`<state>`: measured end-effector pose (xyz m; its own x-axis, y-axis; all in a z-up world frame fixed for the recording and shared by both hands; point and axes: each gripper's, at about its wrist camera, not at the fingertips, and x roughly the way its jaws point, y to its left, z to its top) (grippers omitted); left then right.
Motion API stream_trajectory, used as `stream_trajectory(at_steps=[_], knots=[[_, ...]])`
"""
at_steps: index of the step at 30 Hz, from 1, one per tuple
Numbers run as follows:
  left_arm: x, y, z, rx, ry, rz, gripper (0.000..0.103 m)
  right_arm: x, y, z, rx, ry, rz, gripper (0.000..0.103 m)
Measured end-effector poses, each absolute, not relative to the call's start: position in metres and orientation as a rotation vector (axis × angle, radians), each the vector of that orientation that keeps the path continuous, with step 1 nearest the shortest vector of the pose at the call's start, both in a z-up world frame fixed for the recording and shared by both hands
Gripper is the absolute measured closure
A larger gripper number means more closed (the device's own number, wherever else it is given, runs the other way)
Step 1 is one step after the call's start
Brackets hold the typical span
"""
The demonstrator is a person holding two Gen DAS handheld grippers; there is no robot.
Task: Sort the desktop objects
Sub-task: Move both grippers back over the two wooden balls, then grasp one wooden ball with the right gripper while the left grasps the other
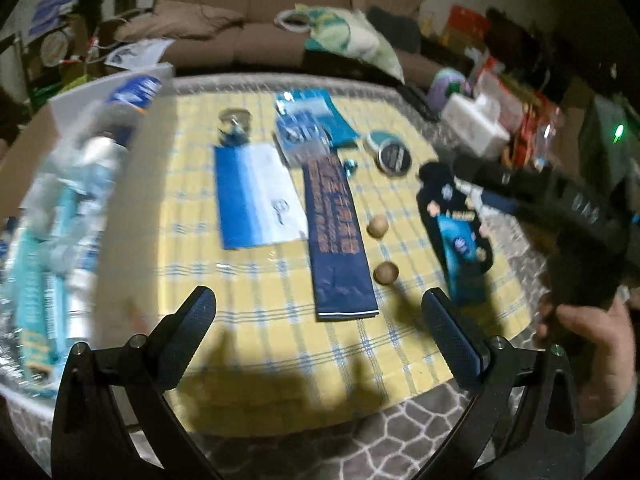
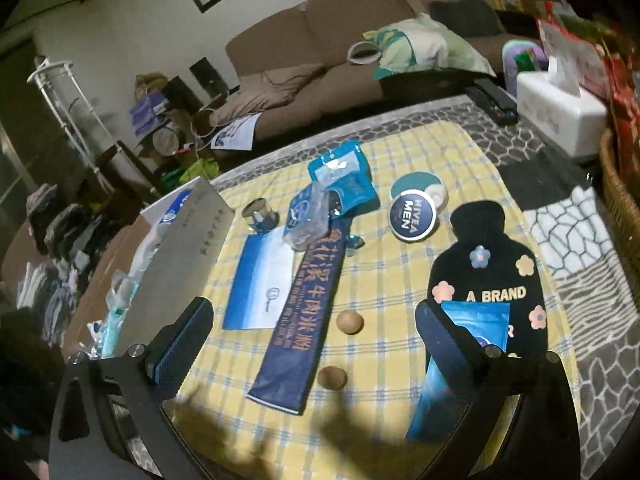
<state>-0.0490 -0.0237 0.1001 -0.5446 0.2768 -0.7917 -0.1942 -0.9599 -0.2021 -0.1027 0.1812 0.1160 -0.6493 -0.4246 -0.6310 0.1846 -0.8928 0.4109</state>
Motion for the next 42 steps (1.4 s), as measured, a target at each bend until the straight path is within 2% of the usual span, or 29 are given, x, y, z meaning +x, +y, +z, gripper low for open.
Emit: stream_trajectory(at_steps=[6,7,9,11,13,17,21,25,27,28,35,39,42], knots=[[-0.06,0.014,0.068,-1.302,-0.056,2.467,0.0,-0.121,0.177,0.092,1.132,-0.366,-2.502,0.0],[-0.062,0.02,0.065,-1.29,-0.048,2.454,0.0,-0.125,0.174,0.087,1.145,-0.334,-2.49,0.003],[-0.067,0.031,0.059,-1.27,-0.038,2.433,0.001,-0.135,0.17,0.076,1.18,-0.288,-2.466,0.015],[-0.075,0.04,0.054,-1.257,-0.031,2.42,0.01,-0.145,0.165,0.062,1.224,-0.24,-2.43,0.033],[-0.083,0.045,0.048,-1.257,-0.042,2.402,0.016,-0.151,0.164,0.05,1.255,-0.221,-2.403,0.043],[-0.092,0.052,0.038,-1.272,-0.057,2.362,0.035,-0.16,0.163,0.036,1.289,-0.216,-2.36,0.047],[-0.095,0.057,0.029,-1.285,-0.036,2.35,0.043,-0.167,0.155,0.028,1.32,-0.145,-2.348,0.051],[-0.095,0.061,0.021,-1.297,-0.008,2.364,0.053,-0.165,0.142,0.024,1.336,0.012,-2.374,0.064],[-0.096,0.062,0.019,-1.292,0.001,2.375,0.066,-0.162,0.135,0.025,1.339,0.127,-2.4,0.075],[-0.096,0.063,0.018,-1.295,0.003,2.378,0.08,-0.16,0.134,0.025,1.331,0.148,-2.402,0.08],[-0.098,0.057,0.019,-1.289,-0.052,2.377,0.081,-0.162,0.154,0.033,1.304,-0.062,-2.393,0.08],[-0.098,0.045,0.032,-1.264,-0.122,2.384,0.081,-0.159,0.175,0.056,1.237,-0.229,-2.405,0.08],[-0.098,0.035,0.045,-1.244,-0.153,2.407,0.081,-0.155,0.18,0.072,1.19,-0.27,-2.417,0.08]])
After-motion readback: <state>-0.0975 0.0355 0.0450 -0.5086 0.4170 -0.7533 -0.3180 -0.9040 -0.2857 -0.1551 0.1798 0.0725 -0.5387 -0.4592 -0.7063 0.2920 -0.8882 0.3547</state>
